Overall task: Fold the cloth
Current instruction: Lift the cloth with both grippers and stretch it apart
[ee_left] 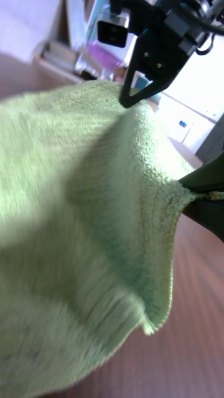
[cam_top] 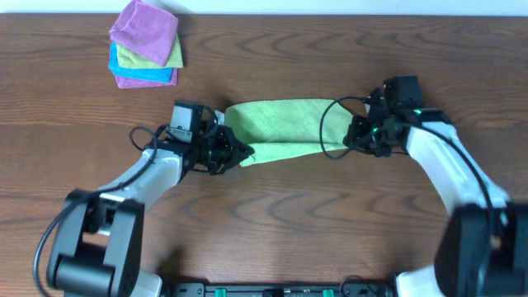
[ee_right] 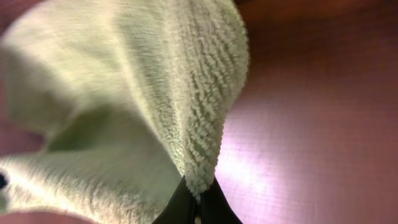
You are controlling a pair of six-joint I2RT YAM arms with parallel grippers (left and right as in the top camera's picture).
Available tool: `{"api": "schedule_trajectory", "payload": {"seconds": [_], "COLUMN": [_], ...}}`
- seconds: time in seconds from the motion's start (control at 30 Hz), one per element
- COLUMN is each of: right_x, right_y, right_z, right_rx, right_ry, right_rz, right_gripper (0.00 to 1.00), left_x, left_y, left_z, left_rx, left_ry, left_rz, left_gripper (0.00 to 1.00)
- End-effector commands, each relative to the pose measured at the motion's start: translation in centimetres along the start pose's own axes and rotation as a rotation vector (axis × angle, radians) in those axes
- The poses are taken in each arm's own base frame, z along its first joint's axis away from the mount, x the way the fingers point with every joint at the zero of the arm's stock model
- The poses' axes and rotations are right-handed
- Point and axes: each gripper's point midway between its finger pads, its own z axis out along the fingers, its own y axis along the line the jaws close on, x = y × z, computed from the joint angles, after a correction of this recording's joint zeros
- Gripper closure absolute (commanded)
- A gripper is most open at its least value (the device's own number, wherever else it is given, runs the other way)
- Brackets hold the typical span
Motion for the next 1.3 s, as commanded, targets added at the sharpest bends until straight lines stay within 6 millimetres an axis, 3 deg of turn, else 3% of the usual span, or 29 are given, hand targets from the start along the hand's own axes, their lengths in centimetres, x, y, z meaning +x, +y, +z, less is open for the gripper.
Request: {"api": "schedule_trajectory", "payload": {"seconds": [0.0,0.2,0.33,0.43,0.6,0.87,1.07,1.27], "right_x": [0.4,2.3,2.3,2.0,0.5,-4.0,-7.5,-12.4], "right_y": [2.3,6.7,7.2,6.9,7.1,8.8,9.5,9.8], "right_z": [-3.1,-8.7,-11.4,-12.3,-12.5,-11.8,-9.4,-8.2], "right_rx": [-0.024,-0.104,-0.103,-0.08,-0.073,-0.119,-0.14,-0.12], "right_ry": [-0.064,-0.178,-0.275,-0.321,-0.378,-0.5,-0.554,-0.63], "right_rz": [-0.06,-0.137,-0.14,-0.144,-0.155,-0.194,-0.208,-0.202], "right_gripper": [0.99,0.99,0.99,0.99,0.99,0.99,0.99,0.98], "left_x": [1.3,2.3,2.1,1.1,-1.6,-5.7,-9.0,-12.8], "left_y": [-2.0,-4.7,-6.2,-6.9,-8.7,-11.9,-13.1,-14.2], "left_z": [-1.4,-3.7,-5.0,-5.8,-7.4,-9.7,-9.3,-7.6], "left_rx": [0.061,0.106,0.133,0.144,0.168,0.175,0.196,0.218], "left_ry": [0.03,-0.007,-0.05,-0.099,-0.213,-0.414,-0.498,-0.526], "left_rz": [0.043,0.051,0.057,0.049,0.068,0.13,0.166,0.191], "left_gripper": [0.94,0.94,0.94,0.94,0.94,0.94,0.94,0.94]}}
